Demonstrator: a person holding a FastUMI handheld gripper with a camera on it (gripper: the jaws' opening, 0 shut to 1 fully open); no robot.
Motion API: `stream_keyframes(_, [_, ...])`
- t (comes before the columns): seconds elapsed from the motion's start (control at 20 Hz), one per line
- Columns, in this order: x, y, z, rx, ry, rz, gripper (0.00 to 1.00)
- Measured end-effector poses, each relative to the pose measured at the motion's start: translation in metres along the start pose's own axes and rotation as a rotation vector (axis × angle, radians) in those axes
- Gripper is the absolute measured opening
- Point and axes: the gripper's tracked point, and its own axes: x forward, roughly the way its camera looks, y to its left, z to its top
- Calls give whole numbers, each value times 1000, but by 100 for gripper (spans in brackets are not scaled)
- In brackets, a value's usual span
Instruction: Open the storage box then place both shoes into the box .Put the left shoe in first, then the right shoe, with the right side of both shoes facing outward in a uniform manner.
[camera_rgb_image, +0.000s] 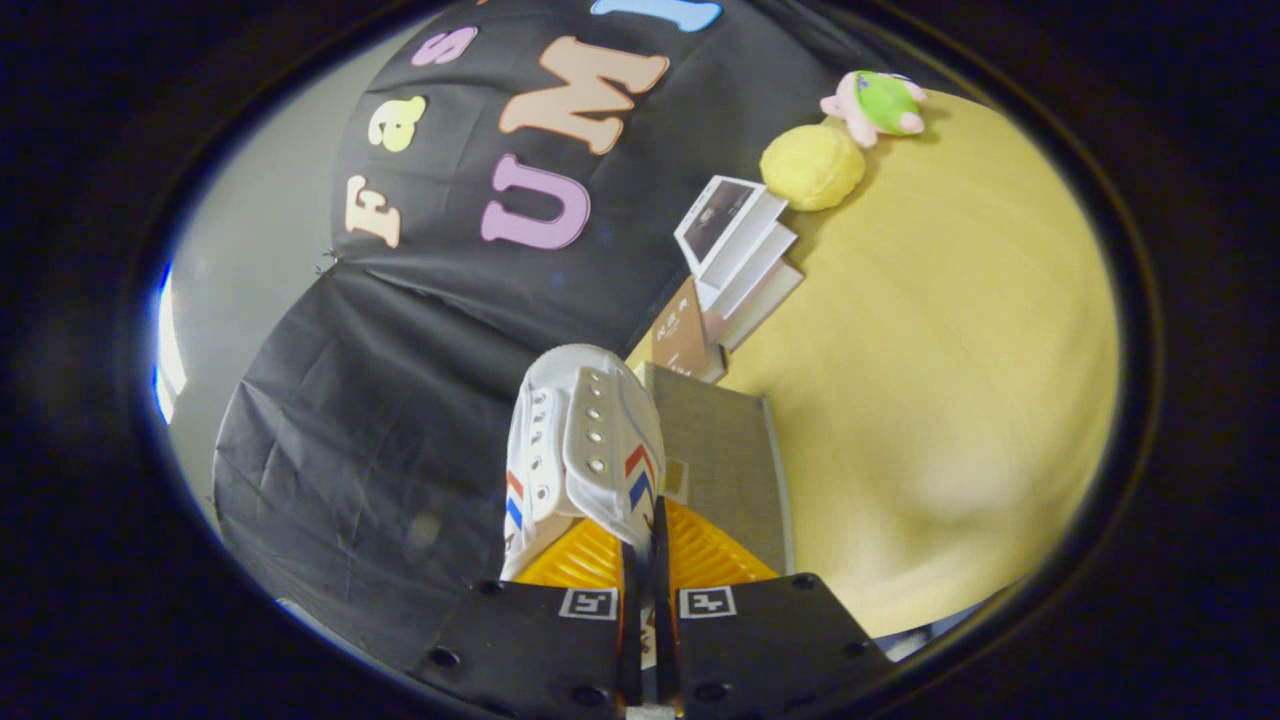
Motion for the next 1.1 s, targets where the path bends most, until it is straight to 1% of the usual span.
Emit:
stream_keyframes(0.25, [39, 41, -35, -75, 65, 0, 8])
stream_keyframes(0.4, [65, 43, -49, -133, 82, -58, 8])
stream_keyframes(0.55, [79, 29, -49, -204, 49, -142, 9])
stream_keyframes(0.7, [84, 21, -45, -251, 8, -193, 8])
stream_keyframes(0.85, [86, 16, -42, -283, -10, -222, 8])
stream_keyframes(0.95, [87, 16, -41, -275, -12, -225, 8])
stream_keyframes(1.1, [91, 12, -31, -273, -51, -243, 9])
